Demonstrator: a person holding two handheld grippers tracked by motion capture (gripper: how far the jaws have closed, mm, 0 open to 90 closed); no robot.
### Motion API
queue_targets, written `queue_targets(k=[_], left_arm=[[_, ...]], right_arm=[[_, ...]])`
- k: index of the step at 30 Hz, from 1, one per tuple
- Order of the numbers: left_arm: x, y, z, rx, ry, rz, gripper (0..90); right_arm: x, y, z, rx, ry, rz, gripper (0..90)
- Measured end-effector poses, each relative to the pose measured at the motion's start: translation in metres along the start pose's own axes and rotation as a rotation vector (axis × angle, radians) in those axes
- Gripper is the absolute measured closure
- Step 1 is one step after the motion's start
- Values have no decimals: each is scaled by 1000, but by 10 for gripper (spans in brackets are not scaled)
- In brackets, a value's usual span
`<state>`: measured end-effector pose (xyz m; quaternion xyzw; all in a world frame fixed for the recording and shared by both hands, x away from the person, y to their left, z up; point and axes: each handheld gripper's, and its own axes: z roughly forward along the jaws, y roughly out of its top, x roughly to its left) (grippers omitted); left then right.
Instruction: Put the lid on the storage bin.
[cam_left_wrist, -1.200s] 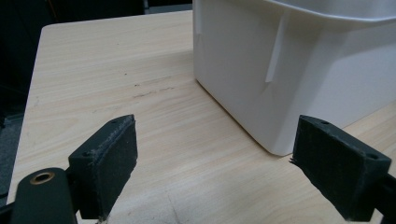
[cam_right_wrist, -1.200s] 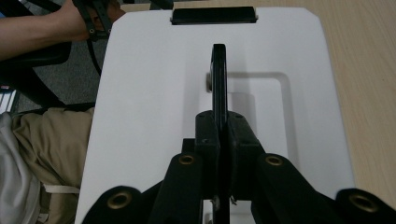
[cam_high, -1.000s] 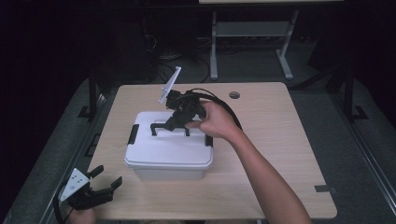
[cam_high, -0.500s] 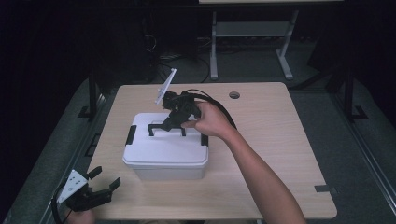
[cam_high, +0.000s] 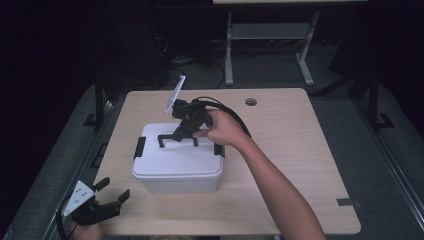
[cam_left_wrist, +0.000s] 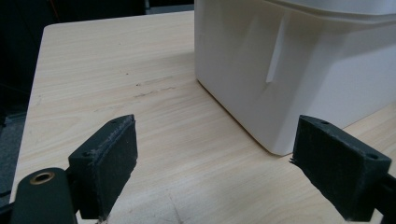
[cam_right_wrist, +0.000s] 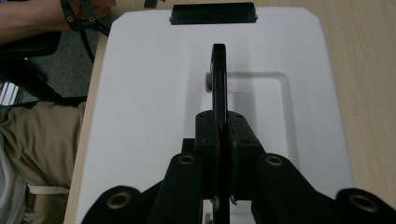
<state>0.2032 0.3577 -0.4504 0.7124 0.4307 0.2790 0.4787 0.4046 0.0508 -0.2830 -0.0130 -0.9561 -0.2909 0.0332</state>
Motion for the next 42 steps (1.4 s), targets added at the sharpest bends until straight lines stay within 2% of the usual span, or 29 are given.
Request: queue_targets(k=[9,20,33,42], left_arm=[[0,0,-1,-6,2,-3,130],[-1,1,-1,-8,-3,-1,130],[-3,1,-1,-8,-5,5,130],[-3,1,0,-6,-7,8,130]], right_arm=[[-1,-3,3,-10,5,3,835],[8,-7,1,-28,9,12,785],[21,-21,-24,-78,-17,44,751],[23,-42,-37,-85,-37,86,723]])
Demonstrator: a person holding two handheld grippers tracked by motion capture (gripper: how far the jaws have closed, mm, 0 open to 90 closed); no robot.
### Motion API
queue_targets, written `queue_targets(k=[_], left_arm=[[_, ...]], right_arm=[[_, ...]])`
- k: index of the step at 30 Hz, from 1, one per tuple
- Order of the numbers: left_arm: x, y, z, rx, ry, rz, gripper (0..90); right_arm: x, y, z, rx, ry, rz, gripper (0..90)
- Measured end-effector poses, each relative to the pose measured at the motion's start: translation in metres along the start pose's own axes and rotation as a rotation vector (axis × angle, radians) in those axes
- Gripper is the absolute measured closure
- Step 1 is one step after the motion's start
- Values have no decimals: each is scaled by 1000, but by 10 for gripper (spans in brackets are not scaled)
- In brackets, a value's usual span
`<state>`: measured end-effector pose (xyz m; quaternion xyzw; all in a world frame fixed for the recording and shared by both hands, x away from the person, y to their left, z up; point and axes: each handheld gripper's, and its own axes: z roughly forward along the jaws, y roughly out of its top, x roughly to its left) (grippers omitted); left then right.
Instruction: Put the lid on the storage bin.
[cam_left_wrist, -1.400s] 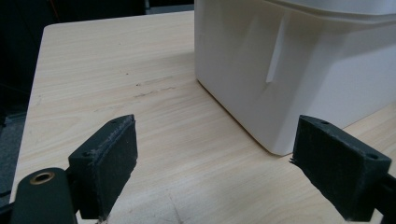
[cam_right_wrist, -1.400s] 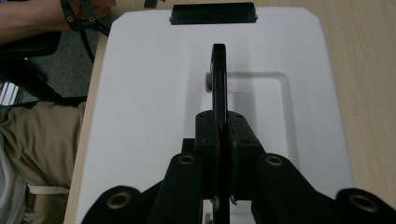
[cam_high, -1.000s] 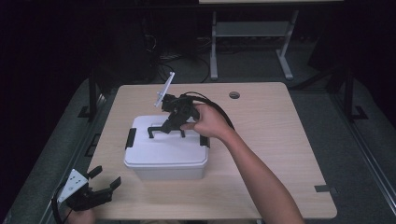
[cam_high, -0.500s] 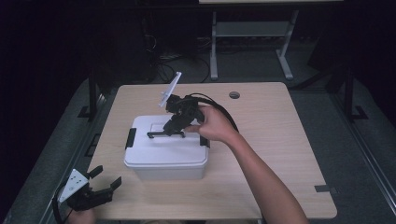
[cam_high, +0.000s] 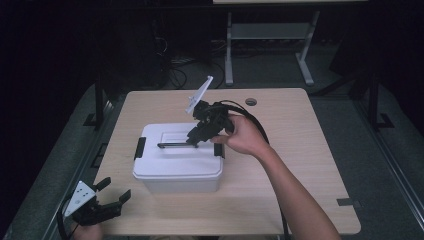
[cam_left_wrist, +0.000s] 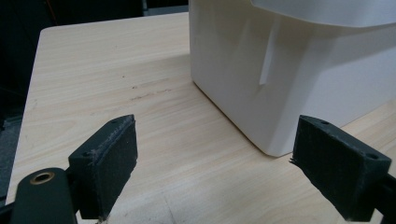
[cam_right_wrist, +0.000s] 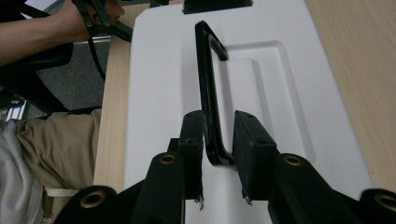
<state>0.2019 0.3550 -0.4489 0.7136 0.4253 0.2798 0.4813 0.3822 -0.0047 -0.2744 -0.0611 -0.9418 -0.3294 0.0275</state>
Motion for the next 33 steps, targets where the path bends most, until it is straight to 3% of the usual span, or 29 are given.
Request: queue_targets(k=[12,33], left_arm=[[-2,1,1,8,1,9,130],[-2,1,0,9,3,9,130]], right_arm=[[2,-24,-18,-3,-41,39,688],[5,-49,-45,3,-108,88,618]])
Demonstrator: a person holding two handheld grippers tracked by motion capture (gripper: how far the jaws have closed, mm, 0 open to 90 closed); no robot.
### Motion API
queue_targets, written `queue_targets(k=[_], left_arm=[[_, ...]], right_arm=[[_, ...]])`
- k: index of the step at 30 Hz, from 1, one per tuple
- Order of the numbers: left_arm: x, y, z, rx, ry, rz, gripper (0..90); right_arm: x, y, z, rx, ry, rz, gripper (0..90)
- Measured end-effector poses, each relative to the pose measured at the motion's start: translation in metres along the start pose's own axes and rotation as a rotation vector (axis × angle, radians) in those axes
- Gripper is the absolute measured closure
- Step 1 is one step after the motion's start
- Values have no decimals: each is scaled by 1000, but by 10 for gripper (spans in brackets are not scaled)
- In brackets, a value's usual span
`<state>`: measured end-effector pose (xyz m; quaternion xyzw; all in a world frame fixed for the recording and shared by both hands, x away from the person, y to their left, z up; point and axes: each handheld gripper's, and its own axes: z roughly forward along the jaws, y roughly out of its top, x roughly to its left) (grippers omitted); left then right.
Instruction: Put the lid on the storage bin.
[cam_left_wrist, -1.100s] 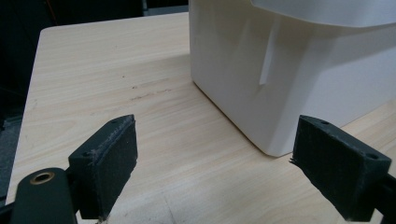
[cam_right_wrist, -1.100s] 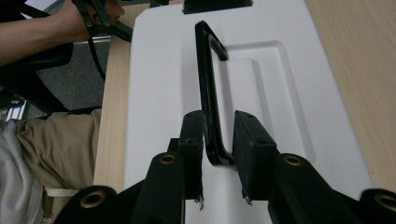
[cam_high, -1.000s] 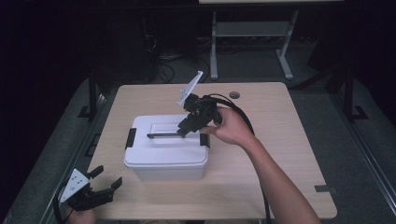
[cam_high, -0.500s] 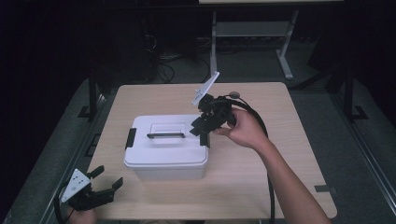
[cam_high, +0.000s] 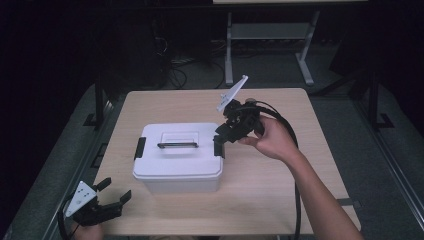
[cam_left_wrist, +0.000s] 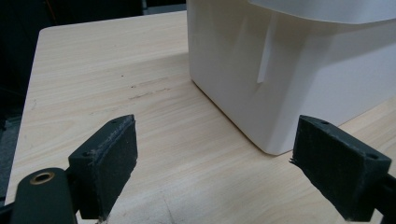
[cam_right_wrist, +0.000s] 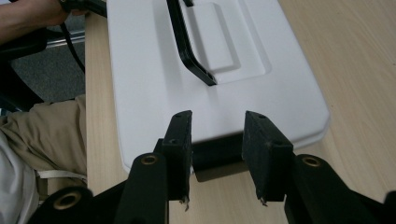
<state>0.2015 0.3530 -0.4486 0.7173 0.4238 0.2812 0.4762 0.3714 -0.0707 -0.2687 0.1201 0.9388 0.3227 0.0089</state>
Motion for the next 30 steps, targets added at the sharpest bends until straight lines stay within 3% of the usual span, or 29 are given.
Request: queue_targets(k=[30], left_arm=[[-1,-1,0,1,-1,-1,130]], right_arm=[[-2,-51,-25,-23,-65,93,553]])
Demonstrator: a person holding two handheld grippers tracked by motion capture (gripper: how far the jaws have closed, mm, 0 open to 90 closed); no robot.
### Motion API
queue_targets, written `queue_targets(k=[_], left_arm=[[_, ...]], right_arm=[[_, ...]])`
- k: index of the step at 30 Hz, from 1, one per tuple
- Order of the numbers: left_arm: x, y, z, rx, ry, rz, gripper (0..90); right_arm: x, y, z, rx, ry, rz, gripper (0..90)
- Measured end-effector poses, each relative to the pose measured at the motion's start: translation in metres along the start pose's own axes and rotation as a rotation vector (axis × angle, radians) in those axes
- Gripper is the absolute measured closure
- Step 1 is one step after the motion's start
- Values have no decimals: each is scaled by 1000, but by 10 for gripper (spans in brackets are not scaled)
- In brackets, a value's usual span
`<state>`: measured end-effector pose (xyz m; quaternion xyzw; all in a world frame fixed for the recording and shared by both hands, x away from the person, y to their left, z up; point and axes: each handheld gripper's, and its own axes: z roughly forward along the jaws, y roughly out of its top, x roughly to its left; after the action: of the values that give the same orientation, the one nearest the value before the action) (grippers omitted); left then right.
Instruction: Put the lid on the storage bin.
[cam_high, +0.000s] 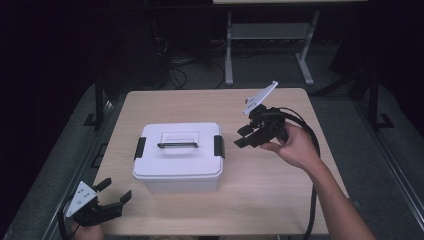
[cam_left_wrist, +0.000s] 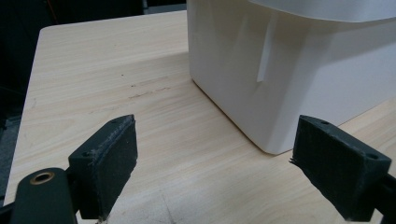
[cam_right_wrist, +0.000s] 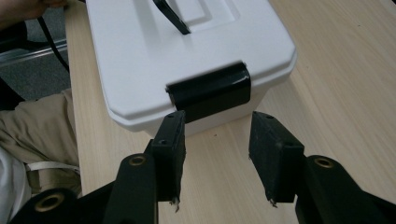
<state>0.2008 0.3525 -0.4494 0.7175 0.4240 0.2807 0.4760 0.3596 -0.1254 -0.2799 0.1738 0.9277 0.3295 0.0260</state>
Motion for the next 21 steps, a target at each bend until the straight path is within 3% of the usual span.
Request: queue_targets(k=[21], left_arm=[[-2,0,2,10,0,12,130]], right_arm=[[-4,-50,-14,9,-34,67,550]])
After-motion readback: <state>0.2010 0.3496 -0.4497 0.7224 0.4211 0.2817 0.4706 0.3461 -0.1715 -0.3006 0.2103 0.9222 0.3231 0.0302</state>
